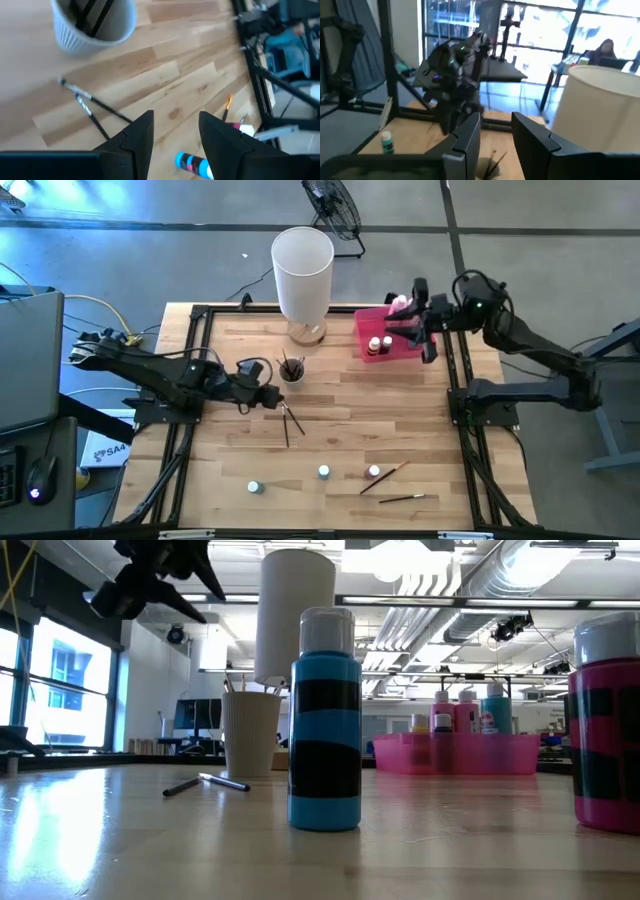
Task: Pick & Place Paint Supplies
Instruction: Put the silver eyeshadow brush into the white cup
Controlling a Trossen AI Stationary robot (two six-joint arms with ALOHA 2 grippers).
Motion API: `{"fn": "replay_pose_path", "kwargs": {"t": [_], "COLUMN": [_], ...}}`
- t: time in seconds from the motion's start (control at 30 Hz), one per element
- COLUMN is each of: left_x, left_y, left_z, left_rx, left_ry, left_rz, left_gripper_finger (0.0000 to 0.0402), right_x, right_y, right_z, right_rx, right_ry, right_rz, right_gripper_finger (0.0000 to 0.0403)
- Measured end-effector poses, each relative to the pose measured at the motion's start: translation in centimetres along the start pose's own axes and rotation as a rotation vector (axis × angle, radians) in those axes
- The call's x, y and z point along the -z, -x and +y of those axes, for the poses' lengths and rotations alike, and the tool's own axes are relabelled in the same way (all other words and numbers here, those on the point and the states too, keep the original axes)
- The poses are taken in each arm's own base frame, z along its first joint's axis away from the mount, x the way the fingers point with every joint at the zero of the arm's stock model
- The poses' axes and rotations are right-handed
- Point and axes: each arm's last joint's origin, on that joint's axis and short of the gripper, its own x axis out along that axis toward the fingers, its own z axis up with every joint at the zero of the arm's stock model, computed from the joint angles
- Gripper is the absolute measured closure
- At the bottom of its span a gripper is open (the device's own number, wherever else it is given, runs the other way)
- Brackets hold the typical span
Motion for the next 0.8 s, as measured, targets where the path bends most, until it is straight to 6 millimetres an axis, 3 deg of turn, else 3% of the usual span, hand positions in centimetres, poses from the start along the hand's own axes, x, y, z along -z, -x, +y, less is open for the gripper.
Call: {"fn": "replay_pose_path", "kwargs": {"t": [0.2,0.43,0.8], "left_x": [0.7,1.8,3.1], "left_y": [-2.1,-4.7,-8.1], "left_z": [0.5,2.0,2.6], "left_rx": [-0.116,-0.315,-0.405], "left_ry": [0.152,0.313,0.278], "left_rz": [-0.013,-0.021,-0.005], "left_gripper_finger": [0.0247,0.0247,0.0247], "right_x": [1.8,2.6,2.9], "right_y": [0.7,1.3,2.0], "right_z": [-1.5,-2.7,-3.8], "right_rx": [0.059,0.126,0.193], "right_ry": [-0.01,-0.009,0.026], "right_rz": [0.03,0.053,0.068], "right_gripper_finger": [0.0298,0.0298,0.0298]}}
